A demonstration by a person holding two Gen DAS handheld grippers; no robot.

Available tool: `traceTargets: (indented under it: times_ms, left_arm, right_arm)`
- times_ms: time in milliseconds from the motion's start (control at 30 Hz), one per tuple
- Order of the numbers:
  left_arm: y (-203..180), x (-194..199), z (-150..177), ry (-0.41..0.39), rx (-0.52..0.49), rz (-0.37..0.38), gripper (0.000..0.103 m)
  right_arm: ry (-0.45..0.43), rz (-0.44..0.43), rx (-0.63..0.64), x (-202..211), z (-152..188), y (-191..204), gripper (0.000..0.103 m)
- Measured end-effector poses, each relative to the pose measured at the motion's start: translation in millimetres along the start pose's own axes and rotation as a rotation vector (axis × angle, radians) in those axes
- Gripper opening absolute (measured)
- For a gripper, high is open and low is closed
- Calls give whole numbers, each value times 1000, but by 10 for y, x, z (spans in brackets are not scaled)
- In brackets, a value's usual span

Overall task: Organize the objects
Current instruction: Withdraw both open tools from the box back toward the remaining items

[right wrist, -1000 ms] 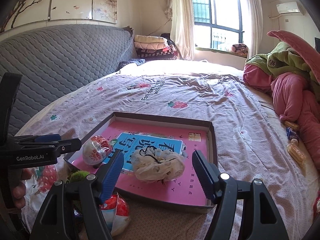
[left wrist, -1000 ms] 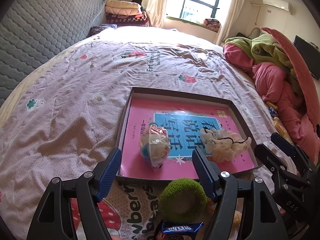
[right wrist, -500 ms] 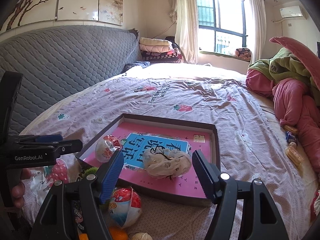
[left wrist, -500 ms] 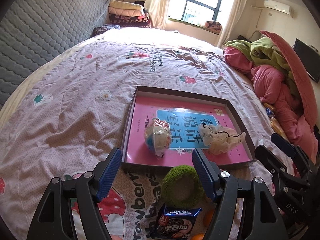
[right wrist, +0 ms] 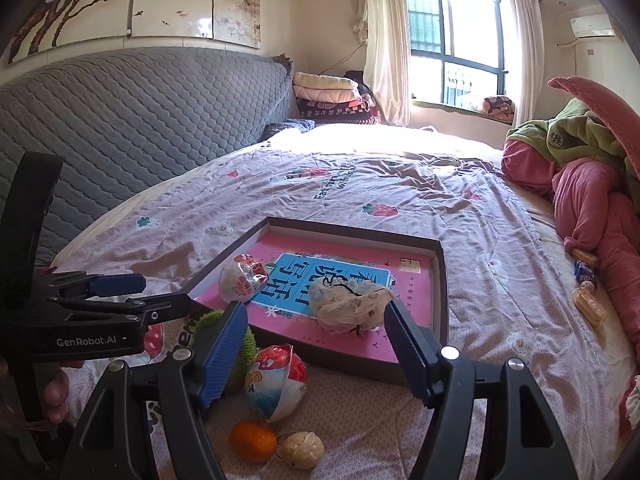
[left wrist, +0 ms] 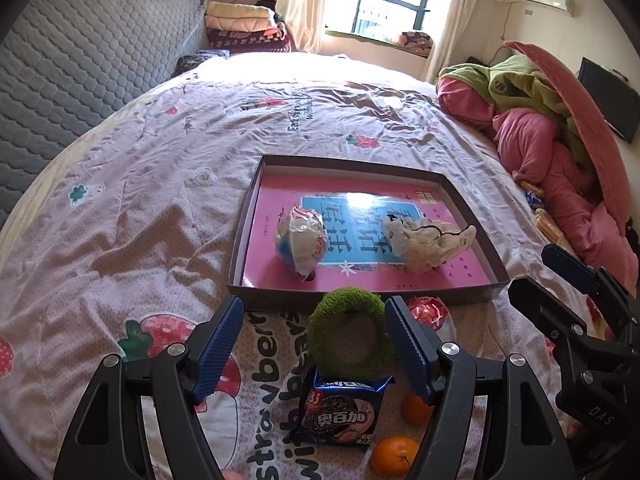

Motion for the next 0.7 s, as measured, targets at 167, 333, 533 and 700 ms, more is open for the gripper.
traceTargets:
  times_ms: [167,333,533,700]
  left_arm:
    - [-12,10,71,15,-16,-1,75]
    - [12,21,123,29,-22,-3,75]
    - [30,16,175,49,-17,10,75]
    - [8,5,249,66,-45,8,75]
  right_arm:
    - [18,2,3,37,53,-27,70]
    - [28,17,19,64,86,-45,70]
    - [49,13,44,71,126,13,70]
    - [79,15,74,64,197,74,70]
Point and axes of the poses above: each gripper's, at about its wrist camera, not at the fingertips, and x roughly against the way its jaws point, y to its left, z to its underside, the point moved 2 cm from there along -x, roughly the way its jaws point, and after that the axes turned 4 degrees about -y, right-handed, at the moved point
